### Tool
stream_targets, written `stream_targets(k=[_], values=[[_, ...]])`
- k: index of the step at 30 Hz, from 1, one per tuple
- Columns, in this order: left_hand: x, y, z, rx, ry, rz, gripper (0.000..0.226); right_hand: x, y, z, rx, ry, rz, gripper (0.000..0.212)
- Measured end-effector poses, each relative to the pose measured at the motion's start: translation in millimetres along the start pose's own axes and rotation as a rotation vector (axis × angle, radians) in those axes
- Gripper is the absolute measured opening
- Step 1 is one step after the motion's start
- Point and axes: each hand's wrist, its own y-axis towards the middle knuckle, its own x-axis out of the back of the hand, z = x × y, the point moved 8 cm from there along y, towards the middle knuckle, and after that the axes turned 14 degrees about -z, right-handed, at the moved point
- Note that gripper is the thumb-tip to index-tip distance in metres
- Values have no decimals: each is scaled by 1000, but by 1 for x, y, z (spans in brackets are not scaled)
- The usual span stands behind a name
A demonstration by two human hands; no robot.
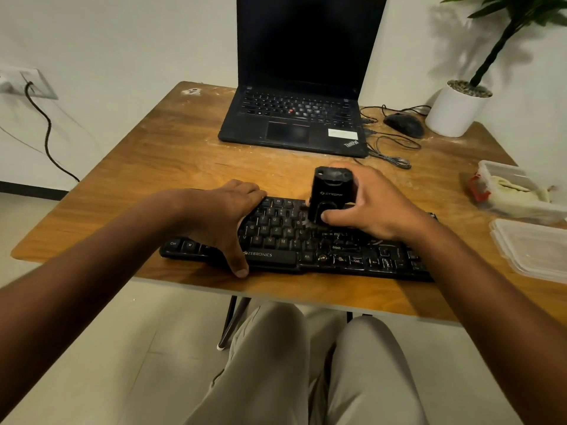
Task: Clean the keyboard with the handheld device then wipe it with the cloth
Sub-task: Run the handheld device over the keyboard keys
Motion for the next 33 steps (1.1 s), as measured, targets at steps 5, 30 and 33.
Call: stream_targets(k=[5,30,33], values=[[1,-1,0,1,-14,-10,146,41,-18,-14,-47,-88,-16,61],[2,-4,-2,21,6,5,147,10,-20,4,77,-49,-142,52],[2,-4,-3,24,11,4,146,16,-26,-12,39,-114,-94,47]])
